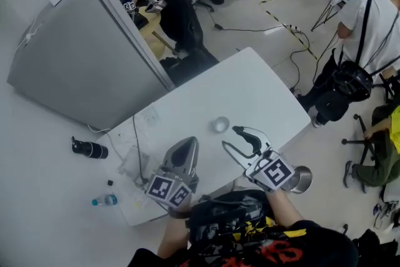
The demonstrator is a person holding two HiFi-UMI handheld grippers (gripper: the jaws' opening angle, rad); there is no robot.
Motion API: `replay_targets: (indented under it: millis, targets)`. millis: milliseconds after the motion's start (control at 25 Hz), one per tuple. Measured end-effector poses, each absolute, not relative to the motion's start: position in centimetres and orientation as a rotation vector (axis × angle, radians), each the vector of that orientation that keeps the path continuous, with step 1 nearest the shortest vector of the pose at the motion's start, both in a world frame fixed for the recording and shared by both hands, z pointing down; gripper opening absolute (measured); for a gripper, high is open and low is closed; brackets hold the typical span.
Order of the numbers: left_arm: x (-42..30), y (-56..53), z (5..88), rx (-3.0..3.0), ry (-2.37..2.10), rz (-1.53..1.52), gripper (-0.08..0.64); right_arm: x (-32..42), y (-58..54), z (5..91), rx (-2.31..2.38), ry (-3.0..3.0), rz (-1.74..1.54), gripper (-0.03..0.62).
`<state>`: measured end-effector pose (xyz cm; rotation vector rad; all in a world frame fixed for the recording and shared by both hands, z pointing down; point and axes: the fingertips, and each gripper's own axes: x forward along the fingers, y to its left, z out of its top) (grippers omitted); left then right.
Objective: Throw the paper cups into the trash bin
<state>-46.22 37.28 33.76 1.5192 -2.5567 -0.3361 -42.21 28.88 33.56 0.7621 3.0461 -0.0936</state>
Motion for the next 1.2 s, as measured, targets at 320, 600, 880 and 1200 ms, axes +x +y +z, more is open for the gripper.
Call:
replay_targets:
  millis: [320,600,880,1200]
  targets:
    - [-46.8,37.8,35.8,1.454,-2.549,-0.297,0.002,-43.1,27.5,41.0,0.788,3.184,-0.07,0.284]
    - [-47.4,39.7,37.6,1.313,-2.584,-0.287,0.002,-44.4,26.4,46.0,0.74,3.284,-0.012,0.333]
    - [-47.7,41.7,38.0,1.2,-2.62,-0.254,0.003,-47.3,26.4,53.7,0.741,3.413,-0.031,0.402]
    - [-47.4,44.3,37.3,1.08,-2.703,-0.234,0.002,-51.0,25.3,64.9,0.737,3.619,-0.088,0.451]
